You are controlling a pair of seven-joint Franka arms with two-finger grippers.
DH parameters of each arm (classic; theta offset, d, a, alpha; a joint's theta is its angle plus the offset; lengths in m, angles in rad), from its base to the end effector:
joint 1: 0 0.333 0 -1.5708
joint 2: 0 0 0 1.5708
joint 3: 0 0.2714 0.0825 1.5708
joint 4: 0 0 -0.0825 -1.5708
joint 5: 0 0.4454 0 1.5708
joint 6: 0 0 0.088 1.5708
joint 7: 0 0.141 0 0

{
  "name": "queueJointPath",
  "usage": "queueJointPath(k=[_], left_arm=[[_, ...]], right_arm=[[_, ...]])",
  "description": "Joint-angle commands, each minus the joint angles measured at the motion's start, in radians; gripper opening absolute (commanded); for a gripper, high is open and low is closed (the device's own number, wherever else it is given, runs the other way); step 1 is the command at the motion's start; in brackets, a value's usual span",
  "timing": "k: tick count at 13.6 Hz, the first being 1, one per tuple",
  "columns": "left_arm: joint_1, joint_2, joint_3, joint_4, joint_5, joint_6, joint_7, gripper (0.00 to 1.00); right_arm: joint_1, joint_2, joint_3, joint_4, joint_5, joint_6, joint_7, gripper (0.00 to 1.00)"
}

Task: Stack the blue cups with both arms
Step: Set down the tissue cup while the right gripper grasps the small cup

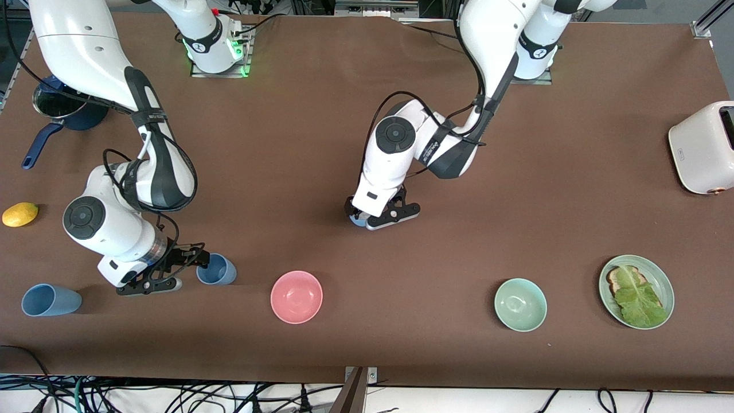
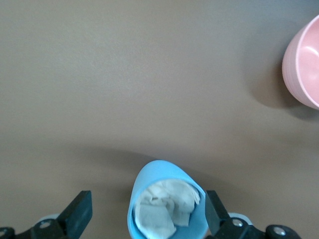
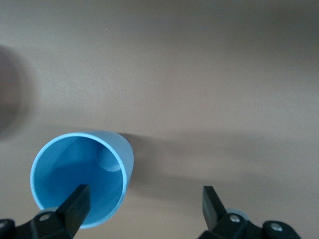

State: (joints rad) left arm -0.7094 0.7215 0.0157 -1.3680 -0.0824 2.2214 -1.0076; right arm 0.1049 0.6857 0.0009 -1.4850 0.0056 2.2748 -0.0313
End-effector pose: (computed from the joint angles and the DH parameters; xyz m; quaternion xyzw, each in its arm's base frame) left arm 0.5915 -0.5004 0.2051 0.9817 0.1761 0.0215 0.0689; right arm 0.7479 0.0796 0.1764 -0.9964 -0.0666 -0.0519 0.0044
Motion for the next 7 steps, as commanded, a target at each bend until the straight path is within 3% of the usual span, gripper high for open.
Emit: queueJointPath(k=[1,5,7], left_arm=[[0.001,-0.059,0.009,-0.006,0.006,-0.075,0.040,1.00],[0.002,-0.163,0.012,0.024,0.001,-0.264,0.055,1.00],[0.004,-0.189,0.012,0.088,0.004,-0.372,0.052,1.00]], right_arm=[[0.003,0.021,0.001,0.000,0.017,0.029,0.004,1.00],[0.004,0.026,0.001,0.000,0.017,0.028,0.005,0.86],[0.012,0.029,0.001,0.000,0.017,0.029,0.005,0.67]])
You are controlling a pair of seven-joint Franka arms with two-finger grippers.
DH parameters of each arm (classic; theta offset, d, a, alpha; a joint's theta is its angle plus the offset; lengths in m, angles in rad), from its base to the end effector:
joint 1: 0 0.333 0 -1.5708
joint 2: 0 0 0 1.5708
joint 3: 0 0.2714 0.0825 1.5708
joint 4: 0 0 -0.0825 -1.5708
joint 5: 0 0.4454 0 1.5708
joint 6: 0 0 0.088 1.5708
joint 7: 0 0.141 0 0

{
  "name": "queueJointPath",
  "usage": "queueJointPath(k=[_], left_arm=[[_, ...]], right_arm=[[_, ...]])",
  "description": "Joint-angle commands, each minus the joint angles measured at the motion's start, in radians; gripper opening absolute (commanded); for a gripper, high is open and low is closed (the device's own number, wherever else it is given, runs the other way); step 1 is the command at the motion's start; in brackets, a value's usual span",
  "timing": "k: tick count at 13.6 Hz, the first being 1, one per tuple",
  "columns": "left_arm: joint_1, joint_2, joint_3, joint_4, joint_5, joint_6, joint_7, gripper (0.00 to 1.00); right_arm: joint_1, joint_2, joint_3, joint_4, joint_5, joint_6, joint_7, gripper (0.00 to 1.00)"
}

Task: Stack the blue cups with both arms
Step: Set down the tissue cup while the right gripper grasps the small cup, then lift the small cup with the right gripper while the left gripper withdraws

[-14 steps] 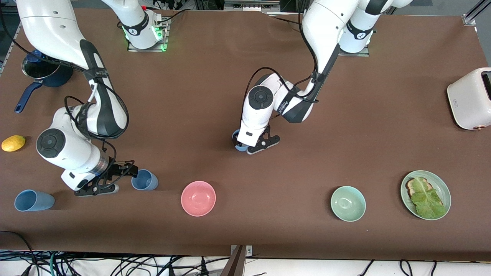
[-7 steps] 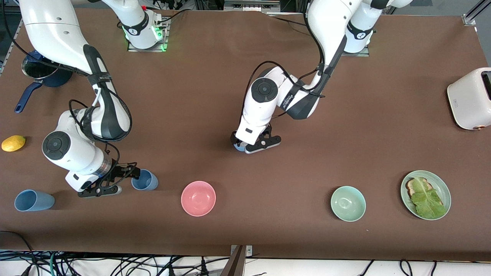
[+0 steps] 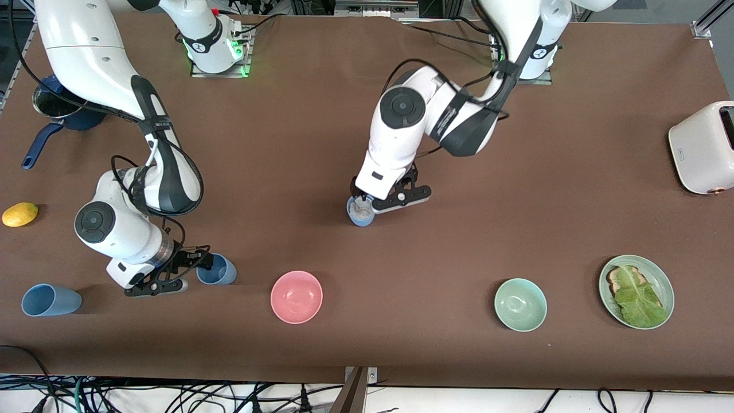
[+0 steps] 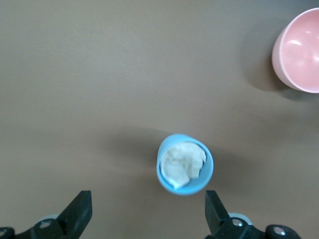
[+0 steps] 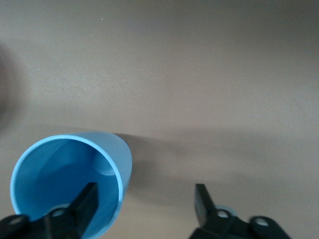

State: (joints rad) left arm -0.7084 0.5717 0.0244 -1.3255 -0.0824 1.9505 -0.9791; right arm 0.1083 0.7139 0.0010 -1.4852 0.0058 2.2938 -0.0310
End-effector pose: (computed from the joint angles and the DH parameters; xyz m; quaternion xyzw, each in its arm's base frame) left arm 0.5822 -0.4886 0.3161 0.9864 0.1589 -0.0057 0.0414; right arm 0.7453 0.0820 0.1570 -0.9966 -0.0681 -0.0472 0.0044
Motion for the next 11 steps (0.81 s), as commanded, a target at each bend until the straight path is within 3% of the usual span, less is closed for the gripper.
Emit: queueJointPath(k=[1,6,7,11], left_arm=[[0.003,-0.050,0.014,0.067,0.012,-0.135,0.023,1.00],[0.055,-0.151,0.019,0.075,0.053,-0.163,0.037,1.00],[0.067,-0.157,0.019,0.077,0.050,-0.162,0.081,1.00],[0.148,-0.229,0.020,0.068,0.059,-0.226,0.310,1.00]], right_arm=[[0.011,0.002,0.001,0.000,0.019,0.009,0.005,0.55],[0.013,0.002,0.001,0.002,0.019,0.007,0.005,0.04],[0.013,0.001,0.001,0.002,0.019,0.004,0.005,0.00],[0.013,-0.002,0.001,0.023,0.017,-0.004,-0.004,0.00]])
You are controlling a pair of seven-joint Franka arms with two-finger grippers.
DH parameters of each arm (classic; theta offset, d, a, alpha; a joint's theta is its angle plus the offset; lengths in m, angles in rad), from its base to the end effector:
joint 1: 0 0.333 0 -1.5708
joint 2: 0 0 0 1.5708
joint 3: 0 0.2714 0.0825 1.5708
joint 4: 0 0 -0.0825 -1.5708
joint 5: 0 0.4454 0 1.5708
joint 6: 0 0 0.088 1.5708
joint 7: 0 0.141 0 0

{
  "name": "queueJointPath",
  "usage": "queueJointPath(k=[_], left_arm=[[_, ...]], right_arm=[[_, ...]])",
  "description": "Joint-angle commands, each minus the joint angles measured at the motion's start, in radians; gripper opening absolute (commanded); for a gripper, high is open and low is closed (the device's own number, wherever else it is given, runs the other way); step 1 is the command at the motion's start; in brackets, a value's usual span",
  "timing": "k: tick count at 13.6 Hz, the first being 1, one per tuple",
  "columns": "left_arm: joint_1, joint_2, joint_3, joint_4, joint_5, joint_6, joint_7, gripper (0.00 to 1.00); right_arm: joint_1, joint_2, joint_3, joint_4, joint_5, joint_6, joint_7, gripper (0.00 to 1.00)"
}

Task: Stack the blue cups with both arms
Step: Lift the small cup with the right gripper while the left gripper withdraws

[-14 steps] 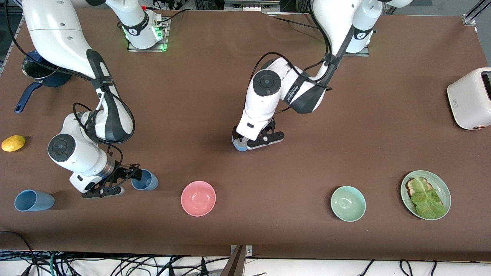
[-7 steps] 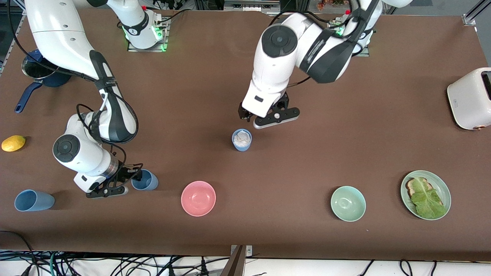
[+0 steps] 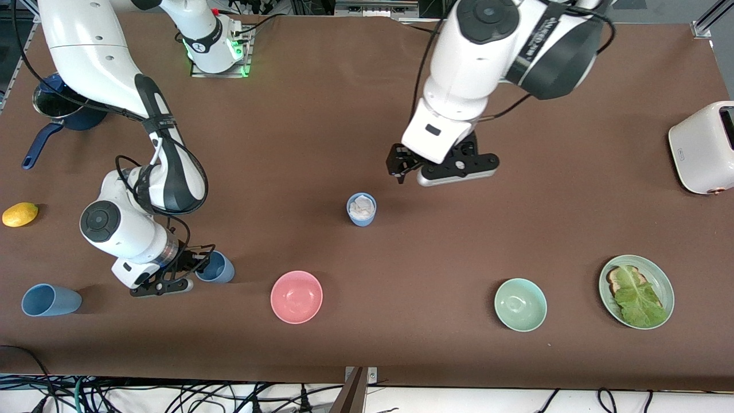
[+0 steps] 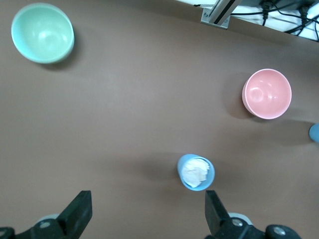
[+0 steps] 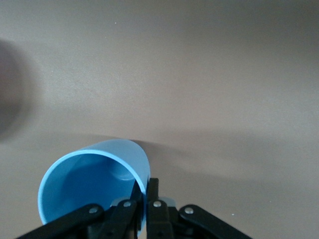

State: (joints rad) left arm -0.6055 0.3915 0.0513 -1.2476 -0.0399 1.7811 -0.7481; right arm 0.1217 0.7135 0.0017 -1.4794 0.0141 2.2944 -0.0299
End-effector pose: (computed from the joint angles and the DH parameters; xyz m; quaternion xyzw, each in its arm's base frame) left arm 0.6210 -0.3966 0.4775 0.9927 0.0967 0.0505 0.0512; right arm 0.7461 0.0931 0.1603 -0.9961 -0.0719 -0.0504 0.0084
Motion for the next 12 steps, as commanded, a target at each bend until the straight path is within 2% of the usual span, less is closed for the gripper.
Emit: queueJointPath(k=[1,4,9,12], left_arm=[[0.070,-0.068,-0.008,-0.010,0.017,-0.081,0.084,1.00],[0.159,-0.106,-0.010,-0.012,0.017,-0.137,0.084,1.00],[0.334,-0.157,-0.010,-0.016,0.005,-0.175,0.082,1.00],[0.389,-0.172,-0.008,-0.016,0.000,-0.219,0.087,1.00]], right_arm=[[0.001,-0.003,0.000,0.031,0.007,-0.016,-0.007,0.00],[0.029,-0.009,0.000,0.100,0.009,-0.154,0.002,0.00],[0.098,-0.060,0.000,0.200,0.006,-0.370,0.142,0.00],[0.163,-0.075,0.000,0.267,0.004,-0.487,0.270,0.00]])
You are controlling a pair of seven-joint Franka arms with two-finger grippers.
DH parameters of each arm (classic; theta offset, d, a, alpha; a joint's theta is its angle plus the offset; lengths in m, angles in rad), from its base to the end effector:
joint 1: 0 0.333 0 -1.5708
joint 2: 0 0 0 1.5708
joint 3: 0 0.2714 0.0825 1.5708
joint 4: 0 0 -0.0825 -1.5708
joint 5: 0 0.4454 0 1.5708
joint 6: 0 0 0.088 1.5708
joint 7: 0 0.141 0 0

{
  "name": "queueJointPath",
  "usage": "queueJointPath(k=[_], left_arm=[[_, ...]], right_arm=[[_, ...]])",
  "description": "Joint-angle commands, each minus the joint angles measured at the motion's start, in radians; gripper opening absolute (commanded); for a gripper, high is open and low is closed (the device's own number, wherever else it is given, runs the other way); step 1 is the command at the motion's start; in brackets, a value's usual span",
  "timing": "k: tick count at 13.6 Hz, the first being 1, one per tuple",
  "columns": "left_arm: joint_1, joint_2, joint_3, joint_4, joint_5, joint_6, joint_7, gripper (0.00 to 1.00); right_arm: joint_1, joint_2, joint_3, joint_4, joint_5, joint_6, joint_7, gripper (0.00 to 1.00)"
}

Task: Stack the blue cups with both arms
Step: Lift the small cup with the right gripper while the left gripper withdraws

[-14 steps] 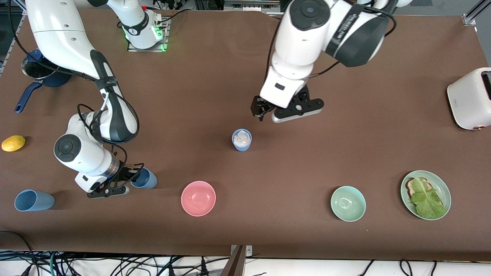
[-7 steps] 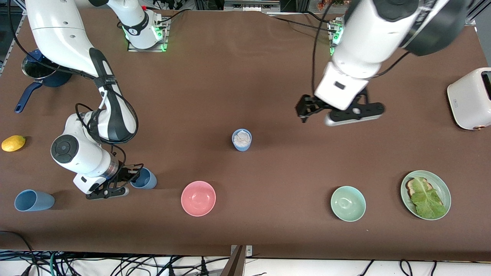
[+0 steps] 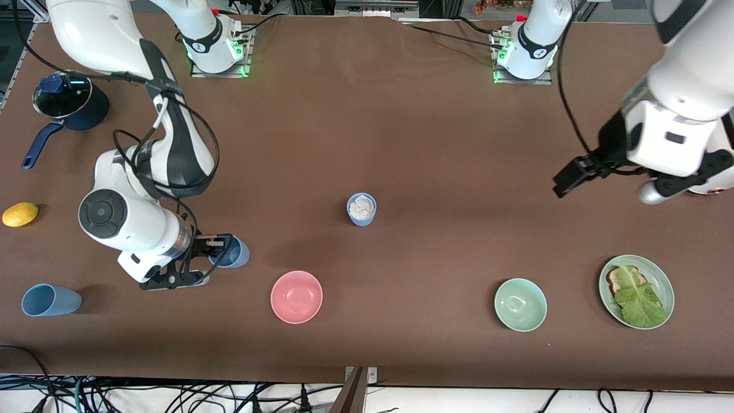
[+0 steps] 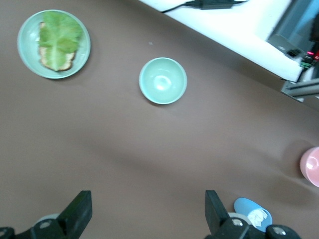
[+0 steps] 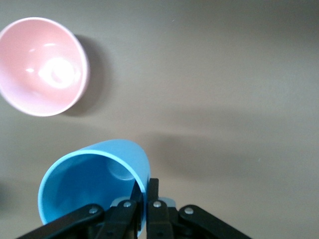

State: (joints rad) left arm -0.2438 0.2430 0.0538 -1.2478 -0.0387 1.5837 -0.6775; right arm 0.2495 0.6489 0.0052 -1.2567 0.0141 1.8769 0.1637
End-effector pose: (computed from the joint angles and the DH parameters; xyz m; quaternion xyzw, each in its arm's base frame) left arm 0.6693 -0.1383 0.5624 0.9697 0.2394 0.0368 0.0313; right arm 0.7367 0.1927 0.2875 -0.9989 -0.0428 0.0158 0.0051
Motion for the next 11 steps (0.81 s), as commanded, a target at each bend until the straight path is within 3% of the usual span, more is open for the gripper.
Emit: queueJointPath(k=[1,3,7,11], left_arm=[[0.058,-0.024,-0.012,-0.016,-0.001,-0.021,0.021,1.00],[0.084,-0.024,-0.012,-0.016,0.010,-0.021,0.125,1.00],[0.190,-0.030,-0.012,-0.013,-0.006,-0.021,0.530,1.00],[0.216,-0.051,-0.011,-0.019,-0.004,-0.022,0.599,1.00]], right_arm=[[0.072,-0.012,-0.005,0.052,0.003,-0.096,0.130,0.00],[0.144,-0.034,-0.004,0.060,0.000,-0.107,0.235,0.00],[0.276,-0.038,-0.005,0.077,-0.003,-0.099,0.449,0.00],[0.395,-0.032,-0.014,0.082,-0.054,-0.093,0.595,0.00]])
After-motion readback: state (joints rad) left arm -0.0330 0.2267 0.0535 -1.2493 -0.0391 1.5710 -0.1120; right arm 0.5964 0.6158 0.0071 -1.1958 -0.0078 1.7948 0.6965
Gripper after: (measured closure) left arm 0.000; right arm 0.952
